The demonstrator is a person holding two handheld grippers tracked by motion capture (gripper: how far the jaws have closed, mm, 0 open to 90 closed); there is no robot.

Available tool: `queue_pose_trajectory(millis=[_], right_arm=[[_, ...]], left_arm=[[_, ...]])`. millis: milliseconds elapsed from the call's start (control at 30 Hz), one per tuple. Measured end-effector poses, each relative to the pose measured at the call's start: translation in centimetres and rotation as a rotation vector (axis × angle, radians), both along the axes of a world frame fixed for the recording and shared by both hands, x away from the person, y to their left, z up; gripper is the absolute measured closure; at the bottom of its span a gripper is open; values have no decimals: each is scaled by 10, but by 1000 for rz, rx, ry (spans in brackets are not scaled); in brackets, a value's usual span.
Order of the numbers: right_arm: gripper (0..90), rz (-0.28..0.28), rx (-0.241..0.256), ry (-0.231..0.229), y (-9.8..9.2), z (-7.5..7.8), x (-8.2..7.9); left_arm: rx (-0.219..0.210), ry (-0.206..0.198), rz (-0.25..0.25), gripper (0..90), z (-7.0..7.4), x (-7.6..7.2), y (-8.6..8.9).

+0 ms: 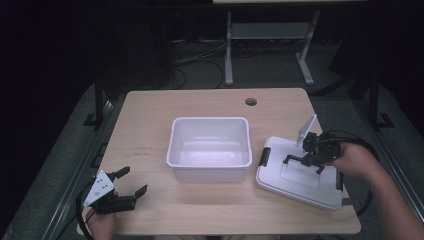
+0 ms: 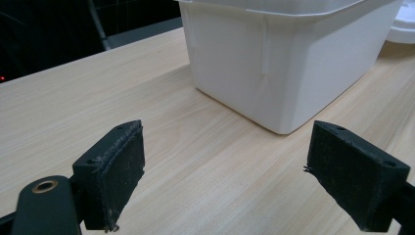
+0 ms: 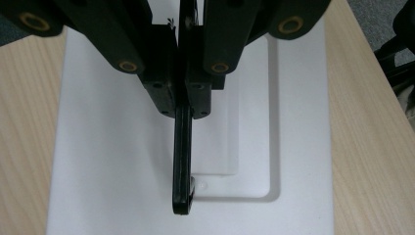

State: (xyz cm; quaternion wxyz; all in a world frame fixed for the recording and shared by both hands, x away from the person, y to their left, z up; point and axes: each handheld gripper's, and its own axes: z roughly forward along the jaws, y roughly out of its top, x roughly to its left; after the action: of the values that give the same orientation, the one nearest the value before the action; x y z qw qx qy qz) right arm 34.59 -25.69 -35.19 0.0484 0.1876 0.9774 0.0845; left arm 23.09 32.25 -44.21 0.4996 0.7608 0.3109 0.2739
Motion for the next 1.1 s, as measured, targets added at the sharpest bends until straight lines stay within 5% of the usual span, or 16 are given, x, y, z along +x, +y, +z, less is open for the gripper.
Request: queue_pose_trajectory(millis=[1100], right_arm=[[841, 17, 5, -37, -4, 43, -8]], left_arm=[[2, -2, 1, 135, 0, 0, 0]])
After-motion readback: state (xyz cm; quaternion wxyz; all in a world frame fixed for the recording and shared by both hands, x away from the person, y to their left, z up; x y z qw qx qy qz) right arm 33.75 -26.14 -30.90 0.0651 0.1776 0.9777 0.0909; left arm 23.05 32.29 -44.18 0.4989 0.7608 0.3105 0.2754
